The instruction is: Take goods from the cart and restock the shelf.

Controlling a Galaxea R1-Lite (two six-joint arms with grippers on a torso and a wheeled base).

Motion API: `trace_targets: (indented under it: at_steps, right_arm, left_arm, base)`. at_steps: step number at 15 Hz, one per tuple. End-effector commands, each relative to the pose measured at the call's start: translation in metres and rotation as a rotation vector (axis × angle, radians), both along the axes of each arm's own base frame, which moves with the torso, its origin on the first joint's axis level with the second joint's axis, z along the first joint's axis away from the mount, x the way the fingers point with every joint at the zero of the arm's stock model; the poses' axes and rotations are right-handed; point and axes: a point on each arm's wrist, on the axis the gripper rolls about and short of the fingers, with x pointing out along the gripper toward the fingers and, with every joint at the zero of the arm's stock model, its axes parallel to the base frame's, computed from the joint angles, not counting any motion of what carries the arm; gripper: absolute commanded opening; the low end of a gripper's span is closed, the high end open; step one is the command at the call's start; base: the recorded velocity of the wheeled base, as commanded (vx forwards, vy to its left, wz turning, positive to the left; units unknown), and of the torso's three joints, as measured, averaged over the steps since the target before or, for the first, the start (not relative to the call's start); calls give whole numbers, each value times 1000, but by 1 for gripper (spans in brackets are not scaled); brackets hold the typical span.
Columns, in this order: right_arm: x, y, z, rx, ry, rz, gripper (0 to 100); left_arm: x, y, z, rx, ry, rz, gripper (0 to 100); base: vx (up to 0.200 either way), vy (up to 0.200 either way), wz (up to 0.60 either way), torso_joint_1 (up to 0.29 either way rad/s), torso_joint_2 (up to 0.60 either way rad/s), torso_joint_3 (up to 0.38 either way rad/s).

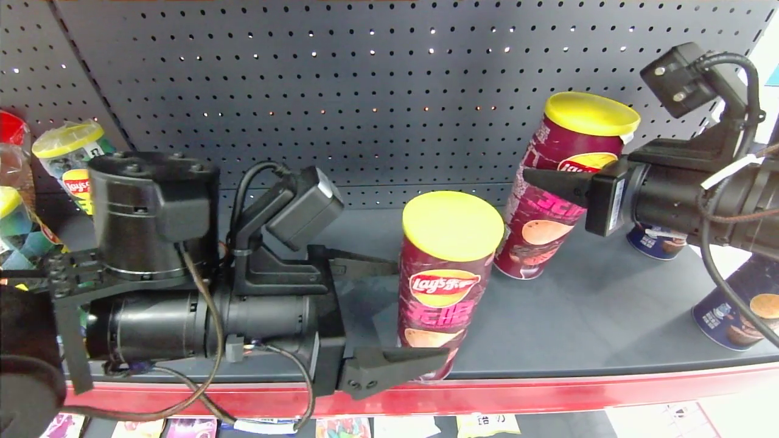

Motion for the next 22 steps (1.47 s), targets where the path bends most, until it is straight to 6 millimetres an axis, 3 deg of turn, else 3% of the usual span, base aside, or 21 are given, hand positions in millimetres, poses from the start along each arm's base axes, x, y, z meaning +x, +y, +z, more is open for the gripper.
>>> trace_targets:
  at_steps: [1,3,6,13,22]
  right_arm:
    - [13,9,-3,-7,13,15,0]
    - [24,16,4,5,-2,19,0]
    - [33,29,-4,-5,24,66,0]
    - [51,59,-13,40,89,102,0]
    - [57,68,-26,19,122,111,0]
  left_arm:
    - [-15,26,2,-9,-18,55,100]
    - [-23,47,0,1,-32,162,100]
    - [-35,74,-1,-5,-57,279,100]
    - [-52,89,-5,-5,-65,430,100]
    - [-52,89,-5,-23,-26,443,100]
  base:
    - [0,0,0,0,0,0]
    - [0,0,0,0,0,0]
    - [0,0,0,0,0,0]
    - [0,0,0,0,0,0]
    - [0,0,0,0,0,0]
